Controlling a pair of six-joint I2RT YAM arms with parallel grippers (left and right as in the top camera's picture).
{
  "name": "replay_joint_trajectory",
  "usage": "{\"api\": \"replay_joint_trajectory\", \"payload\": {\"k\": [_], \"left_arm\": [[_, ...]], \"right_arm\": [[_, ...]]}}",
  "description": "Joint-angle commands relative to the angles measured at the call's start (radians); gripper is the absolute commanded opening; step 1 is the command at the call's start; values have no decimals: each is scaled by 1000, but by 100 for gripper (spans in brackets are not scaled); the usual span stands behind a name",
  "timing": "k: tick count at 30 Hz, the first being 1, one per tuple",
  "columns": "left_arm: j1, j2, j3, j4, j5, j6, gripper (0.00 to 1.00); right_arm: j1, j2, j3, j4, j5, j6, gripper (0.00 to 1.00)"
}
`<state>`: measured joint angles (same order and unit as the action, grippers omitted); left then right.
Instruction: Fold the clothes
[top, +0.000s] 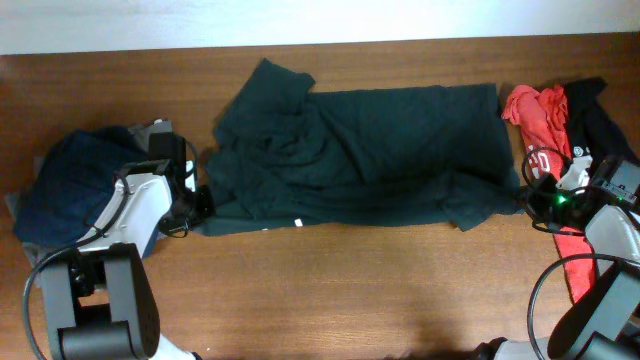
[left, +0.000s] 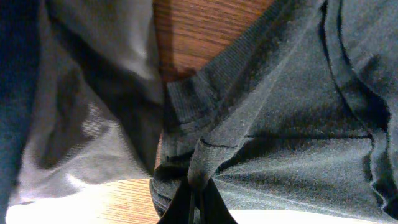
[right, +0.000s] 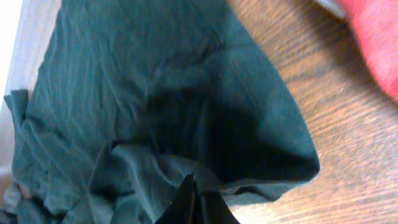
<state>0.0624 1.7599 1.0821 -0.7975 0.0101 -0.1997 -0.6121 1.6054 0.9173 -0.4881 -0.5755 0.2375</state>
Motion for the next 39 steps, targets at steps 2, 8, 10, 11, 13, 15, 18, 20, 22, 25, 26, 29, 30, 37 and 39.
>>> {"api": "replay_joint_trajectory", "payload": {"k": [2,8,10,11,13,15,18,20,22,25,26,29,30,37,39], "left_arm": [[13,-4,-6,-5,-18,-8,0],[13,-4,-6,-4,-16,-8,0],[13,-4,-6,-4,-14,-8,0],[13,-4,-6,-4,-14,-9,0],[13,-4,-6,-4,-14,-9,0],[13,-4,-6,-5,-14,-9,0],[13,-4,-6,-7,-13,-9,0],[13,-4,-6,-7,-13,-9,0],[13,-4,-6,-6,-13,-9,0],[13,-4,-6,-6,-13,-9,0],[13,-4,-6,-6,-13,-9,0],[13,-4,-6,-6,-13,-9,0],[13,-4,-6,-6,-13,-9,0],[13,-4,-6,-8,13,-9,0],[13,-4,-6,-8,13,-8,0]], "right_arm": [[-20,-15,20,9,69,26,7],[-63,-15,20,18,41,78,13],[-62,-15,20,3,-24,70,39],[-62,-15,20,-11,-56,56,50],[-62,-15,20,-58,-76,47,60],[-61,-14,20,-124,-75,24,66],[-55,-11,19,-244,-76,-5,66],[-36,-10,17,-314,-75,-72,66],[-4,-10,9,-364,-75,-115,66],[56,-10,-22,-366,-67,-119,62],[81,-10,-39,-344,-49,-96,61],[139,-8,-85,-256,75,21,54],[157,-8,-106,-213,104,57,54],[206,-9,-162,-11,117,161,39],[206,-9,-161,12,117,161,36]]}}
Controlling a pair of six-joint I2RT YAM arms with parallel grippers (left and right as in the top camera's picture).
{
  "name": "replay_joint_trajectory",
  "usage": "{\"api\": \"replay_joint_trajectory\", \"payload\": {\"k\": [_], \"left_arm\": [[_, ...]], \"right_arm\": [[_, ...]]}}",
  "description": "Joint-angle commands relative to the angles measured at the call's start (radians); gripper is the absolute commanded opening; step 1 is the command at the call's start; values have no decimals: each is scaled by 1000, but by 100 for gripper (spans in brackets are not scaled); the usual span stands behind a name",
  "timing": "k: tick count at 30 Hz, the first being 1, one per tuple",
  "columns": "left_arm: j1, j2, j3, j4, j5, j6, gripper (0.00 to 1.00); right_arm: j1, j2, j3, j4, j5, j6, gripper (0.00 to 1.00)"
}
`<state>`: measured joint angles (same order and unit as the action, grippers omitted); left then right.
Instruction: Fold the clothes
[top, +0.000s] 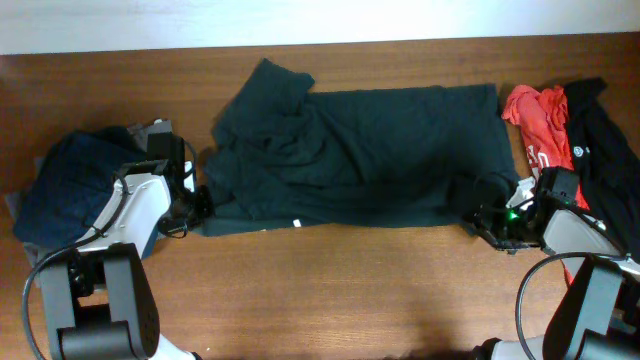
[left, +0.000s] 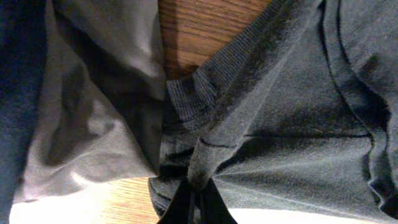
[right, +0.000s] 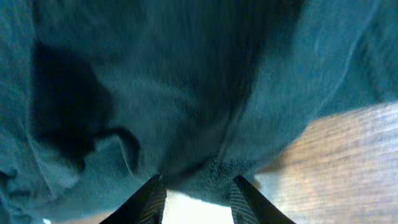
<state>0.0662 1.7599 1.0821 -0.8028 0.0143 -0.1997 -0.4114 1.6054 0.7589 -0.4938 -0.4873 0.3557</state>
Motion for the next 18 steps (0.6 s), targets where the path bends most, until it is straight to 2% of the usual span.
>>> {"api": "replay_joint_trajectory", "payload": {"k": [1,3,5,13,14,15,16,18], "left_arm": [[9,-4,-6,-2,8,-8,0],[9,-4,-6,-2,8,-9,0],[9,-4,-6,-2,8,-9,0],[9,-4,-6,-2,8,-8,0],[9,-4,-6,-2,8,-8,0],[9,-4,-6,-2,8,-9,0],[9,-4,-6,-2,8,-9,0],[9,-4,-6,-2,8,-8,0]], "right_arm": [[5,-9,-3,19,29,43,32],[8,-9,-3,1,28,42,13],[8,-9,-3,-21,28,42,4],[5,-56,8,-101,26,-96,4],[5,-61,8,-112,26,-97,10],[5,-63,8,-123,26,-97,32],[7,-61,8,-135,26,-97,47],[17,-56,2,-146,29,-93,61]]}}
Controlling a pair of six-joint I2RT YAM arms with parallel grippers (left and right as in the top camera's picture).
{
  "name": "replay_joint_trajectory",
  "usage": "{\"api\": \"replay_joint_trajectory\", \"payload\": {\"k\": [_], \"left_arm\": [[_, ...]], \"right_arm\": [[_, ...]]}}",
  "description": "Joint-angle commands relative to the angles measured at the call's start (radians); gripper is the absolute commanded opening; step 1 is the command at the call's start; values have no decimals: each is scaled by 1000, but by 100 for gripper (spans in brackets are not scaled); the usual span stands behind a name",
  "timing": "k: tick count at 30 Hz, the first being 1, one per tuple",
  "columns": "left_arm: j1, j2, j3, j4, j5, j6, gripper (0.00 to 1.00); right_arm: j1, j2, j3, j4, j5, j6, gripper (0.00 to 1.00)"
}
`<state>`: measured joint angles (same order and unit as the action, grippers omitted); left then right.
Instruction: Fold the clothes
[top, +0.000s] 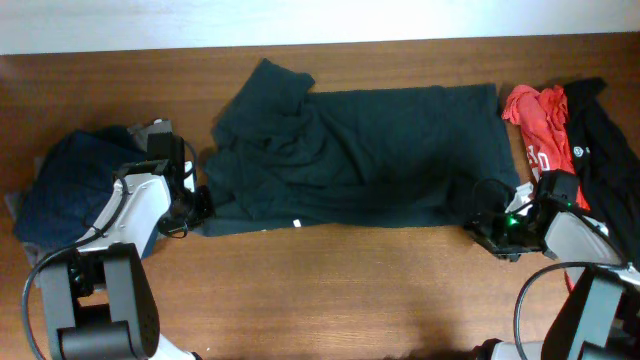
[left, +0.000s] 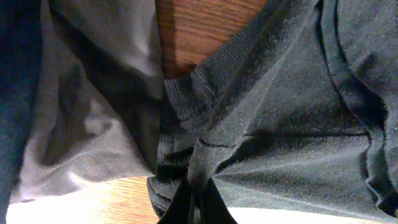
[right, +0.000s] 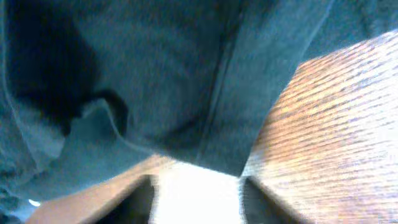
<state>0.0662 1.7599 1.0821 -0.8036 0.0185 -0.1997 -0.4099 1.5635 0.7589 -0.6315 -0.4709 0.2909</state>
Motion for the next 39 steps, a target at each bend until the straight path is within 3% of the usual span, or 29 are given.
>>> {"api": "replay_joint_trajectory", "payload": {"k": [1,7,13,18,20,29,39], "left_arm": [[9,-4,-6,-1,4,-8,0],[9,-4,-6,-2,4,-8,0],[9,-4,-6,-1,4,-9,0],[9,-4,-6,0,4,-9,0],[9,-4,-6,-1,4,-9,0],[9,-4,-6,-1,3,-9,0],[9,-4,-6,0,3,-9,0]], "right_arm": [[17,-13,-1,-7,13,-27,64],[19,7,-35,97,61,55,66],[19,33,-48,161,69,89,50],[26,45,-50,151,72,89,13],[25,40,-48,148,52,89,4],[-35,-90,138,-130,67,84,4],[-76,-98,240,6,124,84,4]]}}
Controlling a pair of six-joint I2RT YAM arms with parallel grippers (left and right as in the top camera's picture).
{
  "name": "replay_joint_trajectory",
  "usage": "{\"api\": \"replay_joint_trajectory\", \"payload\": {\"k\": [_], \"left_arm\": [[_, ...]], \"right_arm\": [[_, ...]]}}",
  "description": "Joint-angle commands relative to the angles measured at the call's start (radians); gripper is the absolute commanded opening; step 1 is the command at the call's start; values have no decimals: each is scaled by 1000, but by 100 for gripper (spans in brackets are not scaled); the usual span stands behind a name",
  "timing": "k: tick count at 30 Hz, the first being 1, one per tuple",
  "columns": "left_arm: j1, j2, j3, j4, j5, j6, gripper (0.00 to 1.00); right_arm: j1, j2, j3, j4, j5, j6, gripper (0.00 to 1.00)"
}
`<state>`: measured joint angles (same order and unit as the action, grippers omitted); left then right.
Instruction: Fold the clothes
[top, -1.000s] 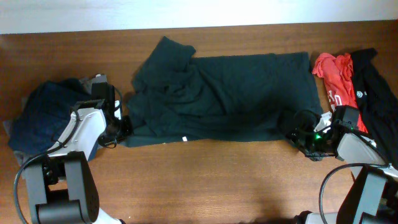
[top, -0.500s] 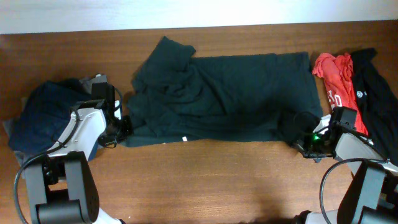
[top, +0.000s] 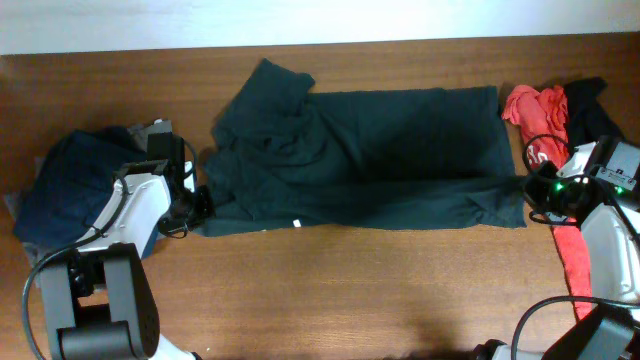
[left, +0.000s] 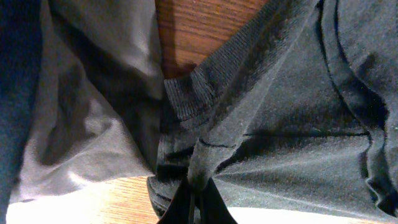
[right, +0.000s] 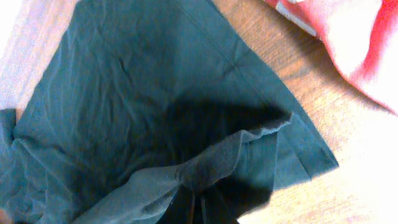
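Observation:
A dark green shirt (top: 370, 160) lies spread across the middle of the wooden table (top: 350, 290), its left part bunched and wrinkled. At the shirt's left edge my left gripper (top: 200, 203) is shut on it; the left wrist view shows the fingers (left: 198, 199) pinching a ridge of dark cloth (left: 292, 112) beside the ribbed band. My right gripper (top: 535, 195) is shut on the shirt's lower right corner. In the right wrist view a raised fold of the green cloth (right: 137, 93) runs into the closed gripper (right: 198, 202).
A navy and grey heap of clothes (top: 70, 185) sits at the left, right beside the left arm; its grey cloth (left: 93, 93) touches the shirt. Red (top: 540, 115) and black garments (top: 600, 115) lie at the right edge, the red one (right: 354, 43) close to the shirt's corner.
My right gripper was open over the shirt's lower right corner, further left. Now it is shut on a fold there and sits further right, with that corner drawn out flatter. Left gripper unchanged.
At first both grippers were shut on the shirt's ends, the right corner crumpled. Then my right gripper was open and further left over that corner, and stayed so. Now it grips a fold again, further right, and the lower right edge lies straighter.

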<state>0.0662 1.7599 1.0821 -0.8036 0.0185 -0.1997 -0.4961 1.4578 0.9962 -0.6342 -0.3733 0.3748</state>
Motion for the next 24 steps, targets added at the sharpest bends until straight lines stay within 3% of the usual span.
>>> {"api": "replay_joint_trajectory", "payload": {"k": [1,15,17,20,24], "left_arm": [[9,-4,-6,0,3,-9,0],[9,-4,-6,-2,3,-9,1],[9,-4,-6,-2,3,-9,0],[9,-4,-6,-2,3,-9,0],[9,-4,-6,-2,3,-9,0]], "right_arm": [[14,15,3,15,29,0,4],[26,203,2,271,69,0,7],[26,214,2,290,68,-2,23],[18,207,6,291,66,-22,38],[-6,170,23,245,-19,-72,49]]}}
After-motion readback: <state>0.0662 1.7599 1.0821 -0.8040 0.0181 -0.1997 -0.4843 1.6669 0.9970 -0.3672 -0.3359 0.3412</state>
